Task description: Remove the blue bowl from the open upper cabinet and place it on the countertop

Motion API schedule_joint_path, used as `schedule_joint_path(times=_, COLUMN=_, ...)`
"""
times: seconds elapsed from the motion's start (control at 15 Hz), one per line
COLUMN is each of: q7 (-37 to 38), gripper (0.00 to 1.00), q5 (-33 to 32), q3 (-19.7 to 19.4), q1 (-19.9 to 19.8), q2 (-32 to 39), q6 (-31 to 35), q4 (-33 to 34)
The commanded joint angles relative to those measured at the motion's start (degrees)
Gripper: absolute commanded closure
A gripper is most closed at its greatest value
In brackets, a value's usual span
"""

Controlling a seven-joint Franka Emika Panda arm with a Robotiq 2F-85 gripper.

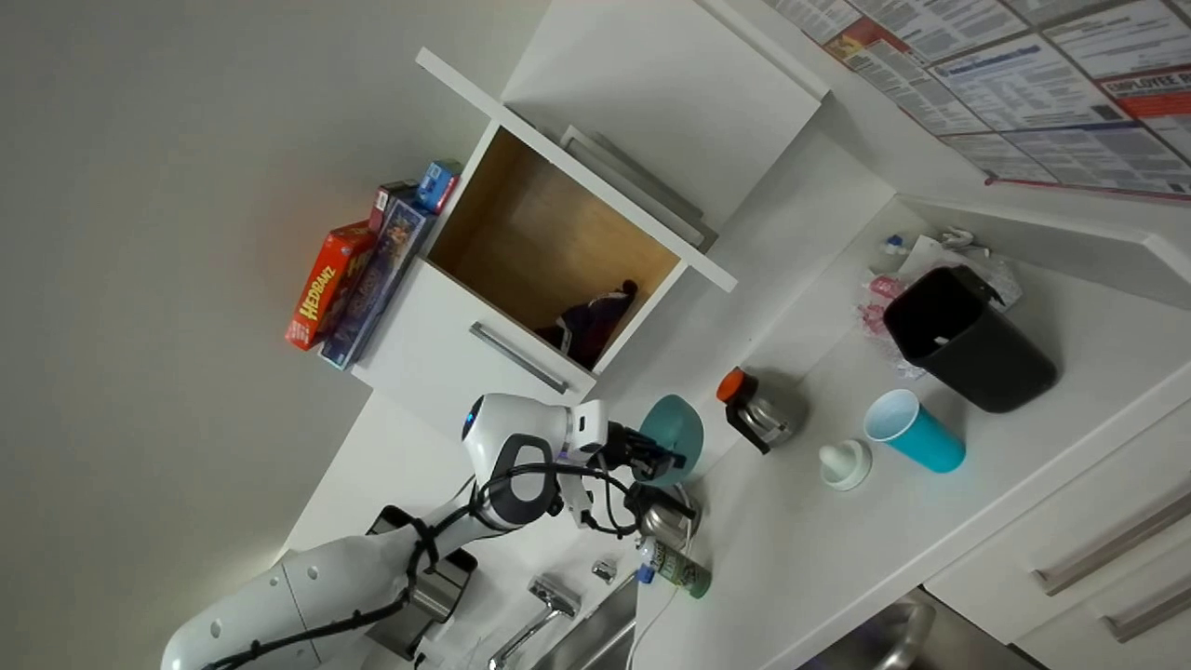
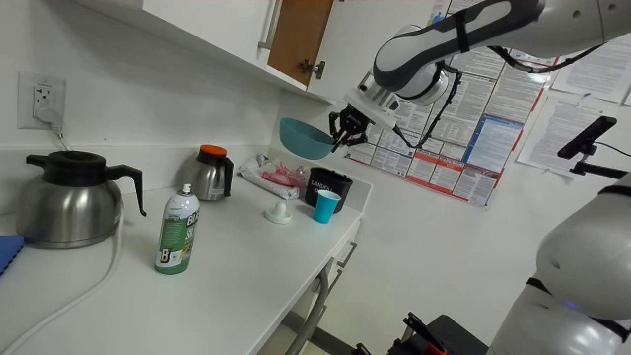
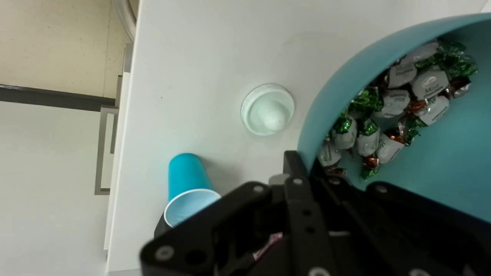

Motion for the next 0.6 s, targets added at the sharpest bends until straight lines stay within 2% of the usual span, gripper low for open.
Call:
schedule_joint_path(times=0.0, q7=-0.24, gripper=0.96, q5=0.25, q3=0.3, q1=-0.35, q2=0.04, q6=-0.09, q4=0.13)
schedule_joint_path(times=0.07, q7=-0.24, gripper=0.99, q5=0.24, q3=0.29, q1=-0.35, q2=0.11, q6=-0.09, q4=0.18)
schedule_joint_path(times=0.53, q7=-1.38, gripper=0.99, q5=-3.14, q3=1.98, q1=1.14, q2=7.23, q6=2.67, q4=-3.28)
